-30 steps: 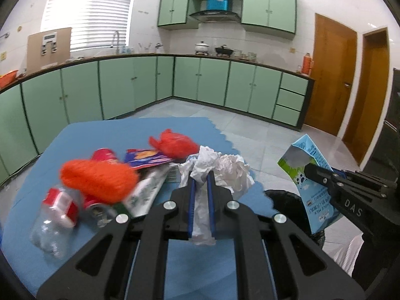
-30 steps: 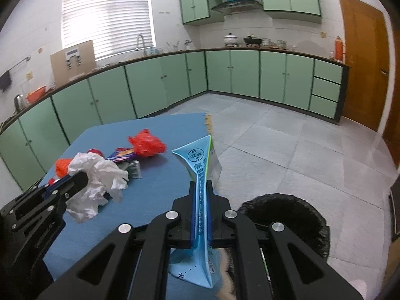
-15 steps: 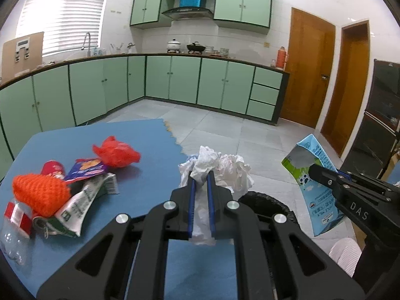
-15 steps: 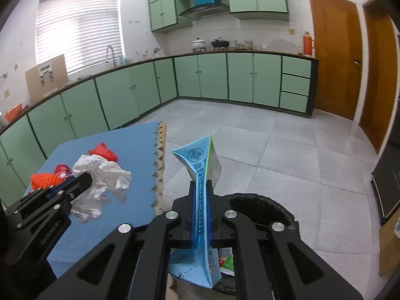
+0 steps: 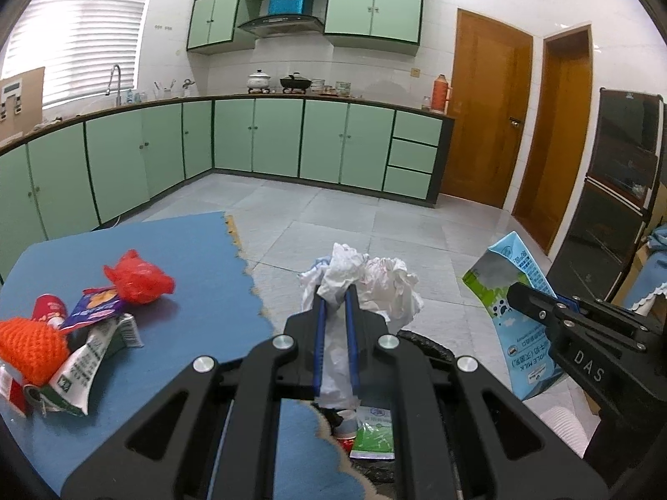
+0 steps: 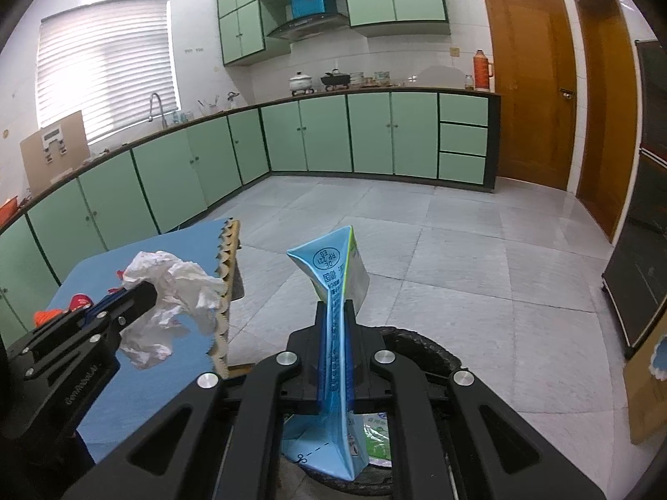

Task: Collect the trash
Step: 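Carry the tissues and blue carton over the bin and open both tools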

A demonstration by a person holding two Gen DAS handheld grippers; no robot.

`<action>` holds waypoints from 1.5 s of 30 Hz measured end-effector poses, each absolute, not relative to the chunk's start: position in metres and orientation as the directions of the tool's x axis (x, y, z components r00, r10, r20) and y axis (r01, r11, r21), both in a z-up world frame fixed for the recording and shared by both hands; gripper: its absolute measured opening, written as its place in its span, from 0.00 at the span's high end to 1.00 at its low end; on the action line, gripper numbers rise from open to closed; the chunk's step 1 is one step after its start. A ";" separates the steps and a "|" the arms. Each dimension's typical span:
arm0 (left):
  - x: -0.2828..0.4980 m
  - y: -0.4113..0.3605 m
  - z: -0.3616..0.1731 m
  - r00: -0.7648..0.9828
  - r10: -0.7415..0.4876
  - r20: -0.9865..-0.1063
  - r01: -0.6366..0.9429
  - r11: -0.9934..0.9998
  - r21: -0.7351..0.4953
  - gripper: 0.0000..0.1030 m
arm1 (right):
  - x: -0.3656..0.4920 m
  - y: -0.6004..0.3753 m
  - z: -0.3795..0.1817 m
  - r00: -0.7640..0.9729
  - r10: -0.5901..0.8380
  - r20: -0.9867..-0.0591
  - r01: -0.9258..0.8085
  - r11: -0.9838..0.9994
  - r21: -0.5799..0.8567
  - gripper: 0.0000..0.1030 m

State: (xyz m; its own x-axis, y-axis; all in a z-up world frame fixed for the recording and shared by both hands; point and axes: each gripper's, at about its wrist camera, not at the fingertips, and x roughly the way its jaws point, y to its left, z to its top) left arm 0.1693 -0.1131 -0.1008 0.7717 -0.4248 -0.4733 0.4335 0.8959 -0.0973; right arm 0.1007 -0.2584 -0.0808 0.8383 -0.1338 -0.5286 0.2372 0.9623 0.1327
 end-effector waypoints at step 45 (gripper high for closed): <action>0.222 -0.176 -0.157 0.659 -0.461 -0.595 0.496 0.860 -0.117 0.44 | 0.127 -0.337 -0.142 0.722 -0.236 -0.650 0.413 0.901 0.132 0.33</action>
State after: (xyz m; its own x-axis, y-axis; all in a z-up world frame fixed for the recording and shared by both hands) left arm 0.2225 -0.1759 -0.1568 0.6587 -0.4608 -0.5948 0.4962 0.8603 -0.1170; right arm 0.1268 -0.3368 -0.1423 0.7224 -0.2361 -0.6499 0.4129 0.9012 0.1317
